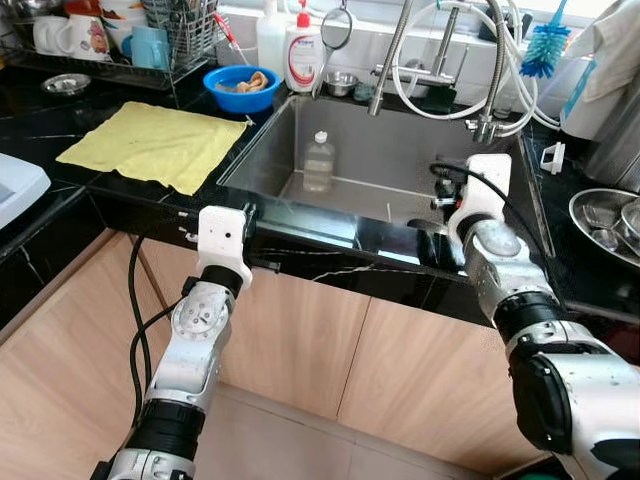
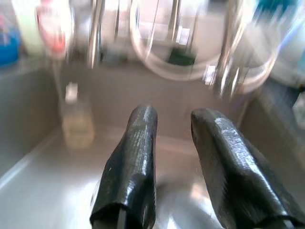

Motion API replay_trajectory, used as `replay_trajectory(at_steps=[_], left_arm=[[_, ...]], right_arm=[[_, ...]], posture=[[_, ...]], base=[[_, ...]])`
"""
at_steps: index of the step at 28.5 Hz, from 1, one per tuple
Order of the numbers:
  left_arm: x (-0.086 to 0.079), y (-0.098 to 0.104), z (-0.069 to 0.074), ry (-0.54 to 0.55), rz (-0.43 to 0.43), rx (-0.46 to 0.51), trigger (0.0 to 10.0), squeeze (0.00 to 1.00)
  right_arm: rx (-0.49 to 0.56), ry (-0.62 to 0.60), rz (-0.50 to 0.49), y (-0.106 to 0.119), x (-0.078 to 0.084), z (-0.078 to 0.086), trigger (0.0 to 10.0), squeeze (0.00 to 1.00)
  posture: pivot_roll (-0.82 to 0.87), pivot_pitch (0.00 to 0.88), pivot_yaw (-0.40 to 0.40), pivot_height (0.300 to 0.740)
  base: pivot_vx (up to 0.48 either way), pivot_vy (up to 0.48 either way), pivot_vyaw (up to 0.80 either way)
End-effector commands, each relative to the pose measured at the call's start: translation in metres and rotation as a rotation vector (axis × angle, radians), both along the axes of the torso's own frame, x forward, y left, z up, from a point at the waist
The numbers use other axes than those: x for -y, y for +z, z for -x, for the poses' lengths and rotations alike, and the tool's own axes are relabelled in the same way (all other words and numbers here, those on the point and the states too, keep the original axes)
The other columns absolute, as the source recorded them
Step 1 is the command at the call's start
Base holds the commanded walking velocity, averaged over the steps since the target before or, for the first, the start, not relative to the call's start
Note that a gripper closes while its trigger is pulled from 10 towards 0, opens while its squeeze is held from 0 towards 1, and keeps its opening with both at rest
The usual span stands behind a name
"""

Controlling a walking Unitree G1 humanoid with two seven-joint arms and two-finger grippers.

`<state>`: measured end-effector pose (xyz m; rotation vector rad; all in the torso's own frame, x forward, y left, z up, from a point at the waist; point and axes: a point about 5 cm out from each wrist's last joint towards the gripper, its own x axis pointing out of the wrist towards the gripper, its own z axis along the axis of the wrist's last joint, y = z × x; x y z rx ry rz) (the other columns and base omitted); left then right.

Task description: Kitchen organization

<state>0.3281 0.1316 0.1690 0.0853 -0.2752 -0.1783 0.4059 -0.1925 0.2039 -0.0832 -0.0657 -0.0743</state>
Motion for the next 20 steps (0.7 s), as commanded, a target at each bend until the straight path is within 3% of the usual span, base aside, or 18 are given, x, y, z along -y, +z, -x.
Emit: replay_trajectory(at_steps=[1, 6, 10, 11, 13, 16, 20], left_arm=[[0.0, 0.001, 0.0, 0.006, 0.006, 0.006, 10.0, 0.0], [0.003, -0.001, 0.002, 0.002, 0.016, -0.001, 10.0, 0.0], [0.004, -0.002, 0.002, -0.005, 0.017, -0.007, 10.0, 0.0], [0.004, -0.002, 0.002, -0.005, 0.017, -0.007, 10.0, 0.0], [0.003, -0.004, 0.001, -0.016, 0.014, -0.019, 10.0, 0.0], [0.003, -0.004, -0.002, -0.029, 0.004, -0.021, 10.0, 0.0], [0.005, 0.003, -0.006, -0.033, 0.005, 0.002, 10.0, 0.0]], right_arm=[[0.076, -0.016, 0.016, 0.011, 0.003, 0.002, 10.0, 0.0], [0.227, -0.132, 0.079, 0.013, 0.018, 0.032, 10.0, 0.0], [0.238, -0.212, 0.12, 0.003, 0.036, 0.059, 10.0, 0.0], [0.238, -0.212, 0.12, 0.003, 0.036, 0.059, 10.0, 0.0], [0.233, -0.273, 0.083, -0.006, 0.047, 0.078, 10.0, 0.0], [0.223, -0.281, 0.082, -0.016, 0.045, 0.093, 10.0, 0.0], [0.232, -0.25, 0.095, -0.017, 0.037, 0.098, 10.0, 0.0]], posture=[[0.14, 0.0, -0.071, 0.74], [0.12, 0.0, -0.062, 0.74], [0.11, 0.0, -0.053, 0.74], [0.11, 0.0, -0.053, 0.74], [0.08, 0.0, -0.032, 0.74], [0.08, 0.0, -0.017, 0.74], [0.11, 0.0, -0.015, 0.74]], base=[[0.0, 0.0, 0.0], [0.0, 0.0, 0.0], [0.0, 0.0, 0.0], [0.0, 0.0, 0.0], [0.0, 0.0, 0.0], [0.0, 0.0, 0.0], [0.0, 0.0, 0.0]])
